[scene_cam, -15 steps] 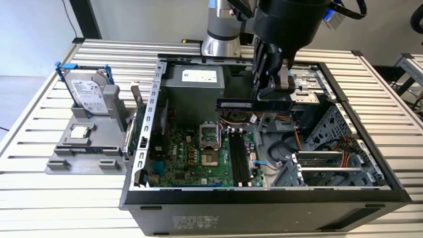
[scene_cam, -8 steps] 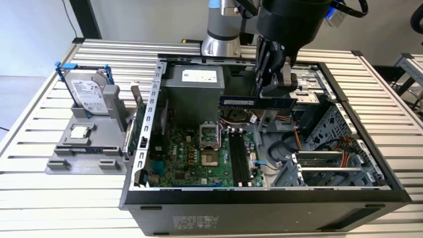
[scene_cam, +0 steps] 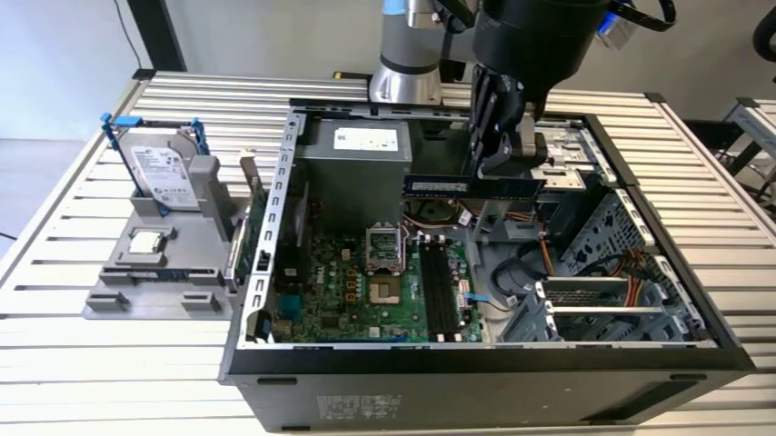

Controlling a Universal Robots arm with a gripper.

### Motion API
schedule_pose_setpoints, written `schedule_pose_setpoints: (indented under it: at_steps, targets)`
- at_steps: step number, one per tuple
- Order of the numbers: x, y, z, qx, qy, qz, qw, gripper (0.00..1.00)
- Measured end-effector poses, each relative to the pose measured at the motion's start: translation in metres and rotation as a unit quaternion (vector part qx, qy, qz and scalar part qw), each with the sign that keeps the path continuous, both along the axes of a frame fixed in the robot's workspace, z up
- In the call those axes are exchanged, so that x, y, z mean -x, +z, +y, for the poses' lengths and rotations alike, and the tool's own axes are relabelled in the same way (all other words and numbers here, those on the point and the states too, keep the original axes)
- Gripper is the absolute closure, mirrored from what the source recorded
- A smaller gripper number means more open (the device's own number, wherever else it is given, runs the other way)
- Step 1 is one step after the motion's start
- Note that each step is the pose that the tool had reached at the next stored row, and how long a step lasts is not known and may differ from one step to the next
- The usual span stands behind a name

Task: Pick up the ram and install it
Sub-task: 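Pick up the ram and move it above insertion slot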

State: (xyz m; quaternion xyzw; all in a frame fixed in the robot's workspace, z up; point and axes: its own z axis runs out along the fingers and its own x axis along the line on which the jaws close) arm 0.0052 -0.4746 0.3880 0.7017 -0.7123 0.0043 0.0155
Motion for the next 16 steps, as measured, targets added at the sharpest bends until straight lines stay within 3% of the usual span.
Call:
schedule_pose_setpoints:
  at_steps: [9, 16]
  targets:
    - [-0.0002, 0.0, 0.0009, 0.0, 0.0, 0.0, 1.0, 1.0]
    - [-0.0001, 0.0, 0.0078, 0.0, 0.0, 0.0, 1.0, 1.0]
